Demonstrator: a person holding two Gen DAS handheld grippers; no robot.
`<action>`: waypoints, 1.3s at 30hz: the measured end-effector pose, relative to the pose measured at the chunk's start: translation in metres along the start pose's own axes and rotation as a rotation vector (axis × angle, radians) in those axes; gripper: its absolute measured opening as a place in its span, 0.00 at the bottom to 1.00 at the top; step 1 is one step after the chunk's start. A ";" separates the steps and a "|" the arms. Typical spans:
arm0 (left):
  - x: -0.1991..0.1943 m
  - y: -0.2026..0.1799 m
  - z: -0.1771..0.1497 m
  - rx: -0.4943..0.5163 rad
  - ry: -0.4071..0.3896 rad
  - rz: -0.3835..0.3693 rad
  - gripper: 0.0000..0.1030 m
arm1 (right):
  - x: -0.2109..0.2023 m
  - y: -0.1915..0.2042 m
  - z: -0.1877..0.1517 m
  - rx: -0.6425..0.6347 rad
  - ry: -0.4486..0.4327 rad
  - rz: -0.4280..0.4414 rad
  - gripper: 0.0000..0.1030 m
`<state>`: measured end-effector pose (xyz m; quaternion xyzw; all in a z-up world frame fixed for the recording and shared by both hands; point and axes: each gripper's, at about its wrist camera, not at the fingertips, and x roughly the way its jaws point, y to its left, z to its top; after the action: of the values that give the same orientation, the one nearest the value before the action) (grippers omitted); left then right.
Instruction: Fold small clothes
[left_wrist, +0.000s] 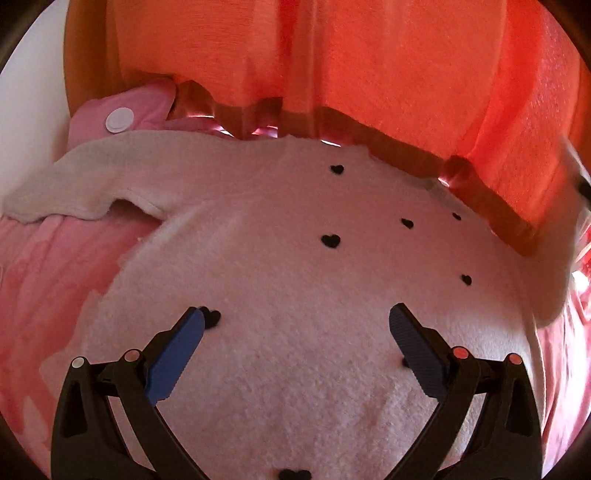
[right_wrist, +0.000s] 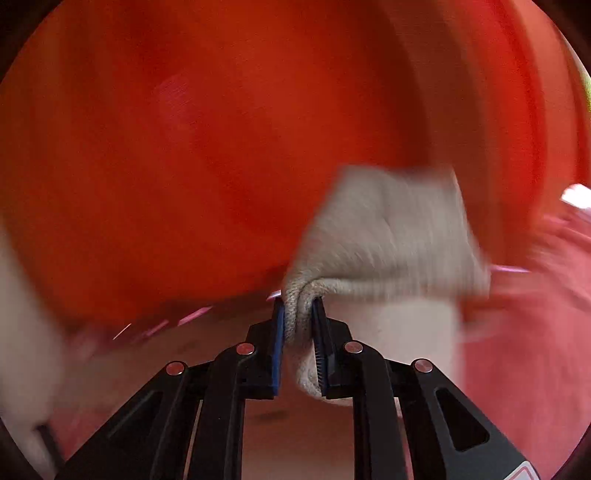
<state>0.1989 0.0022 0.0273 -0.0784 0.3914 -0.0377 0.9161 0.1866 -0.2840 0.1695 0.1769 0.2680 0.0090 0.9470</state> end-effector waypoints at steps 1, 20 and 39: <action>0.000 0.004 0.002 -0.007 -0.001 -0.004 0.95 | 0.020 0.029 -0.014 -0.042 0.053 0.034 0.22; 0.068 0.098 0.045 -0.435 0.135 -0.248 0.95 | -0.001 -0.136 -0.113 0.593 0.249 -0.092 0.51; 0.099 0.100 0.068 -0.446 0.124 -0.277 0.57 | 0.047 -0.130 -0.103 0.477 0.201 -0.129 0.34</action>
<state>0.3177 0.0957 -0.0140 -0.3288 0.4309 -0.0804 0.8365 0.1641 -0.3665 0.0198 0.3758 0.3661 -0.0970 0.8458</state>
